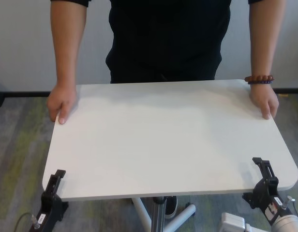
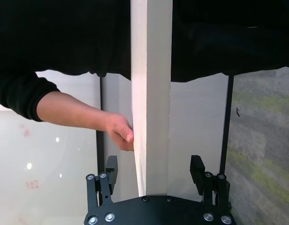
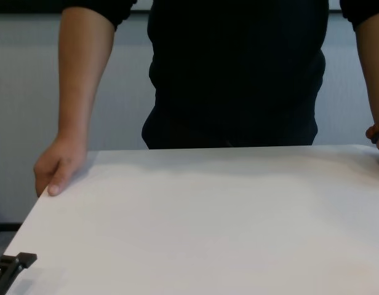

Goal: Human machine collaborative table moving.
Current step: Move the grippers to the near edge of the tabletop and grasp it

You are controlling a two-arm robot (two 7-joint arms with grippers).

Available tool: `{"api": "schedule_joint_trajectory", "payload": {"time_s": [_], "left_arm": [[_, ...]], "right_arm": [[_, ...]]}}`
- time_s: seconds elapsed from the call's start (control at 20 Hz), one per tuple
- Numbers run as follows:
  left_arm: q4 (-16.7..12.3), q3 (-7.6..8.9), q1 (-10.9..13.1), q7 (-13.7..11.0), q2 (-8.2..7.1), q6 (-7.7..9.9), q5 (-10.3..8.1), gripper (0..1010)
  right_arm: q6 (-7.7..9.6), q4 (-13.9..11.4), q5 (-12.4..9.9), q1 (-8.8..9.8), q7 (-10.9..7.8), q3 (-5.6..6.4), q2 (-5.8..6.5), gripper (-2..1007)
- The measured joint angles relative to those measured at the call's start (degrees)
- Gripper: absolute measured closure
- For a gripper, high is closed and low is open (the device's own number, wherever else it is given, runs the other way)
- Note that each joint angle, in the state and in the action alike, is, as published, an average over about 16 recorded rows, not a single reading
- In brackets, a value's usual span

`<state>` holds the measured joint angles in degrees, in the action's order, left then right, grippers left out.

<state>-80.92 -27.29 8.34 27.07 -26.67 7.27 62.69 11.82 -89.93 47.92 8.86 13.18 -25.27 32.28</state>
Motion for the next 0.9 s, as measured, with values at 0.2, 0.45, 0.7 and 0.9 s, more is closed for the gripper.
{"api": "schedule_joint_trajectory", "payload": {"time_s": [0.2,0.45,0.7,0.9], "left_arm": [[0.00,0.00,0.00,0.00,-0.01,-0.02,0.00,10],[0.00,0.00,0.00,0.03,-0.01,-0.02,0.00,21],[0.00,0.00,0.00,0.07,-0.01,-0.03,0.00,65],[0.00,0.00,0.00,0.10,-0.01,-0.03,-0.01,132]], "right_arm": [[0.10,0.00,-0.01,-0.01,-0.06,-0.04,0.04,5],[0.17,-0.01,-0.02,-0.02,-0.11,-0.07,0.07,5],[0.21,-0.03,-0.03,-0.04,-0.14,-0.10,0.09,20],[0.25,-0.03,-0.03,-0.05,-0.16,-0.11,0.10,59]]}}
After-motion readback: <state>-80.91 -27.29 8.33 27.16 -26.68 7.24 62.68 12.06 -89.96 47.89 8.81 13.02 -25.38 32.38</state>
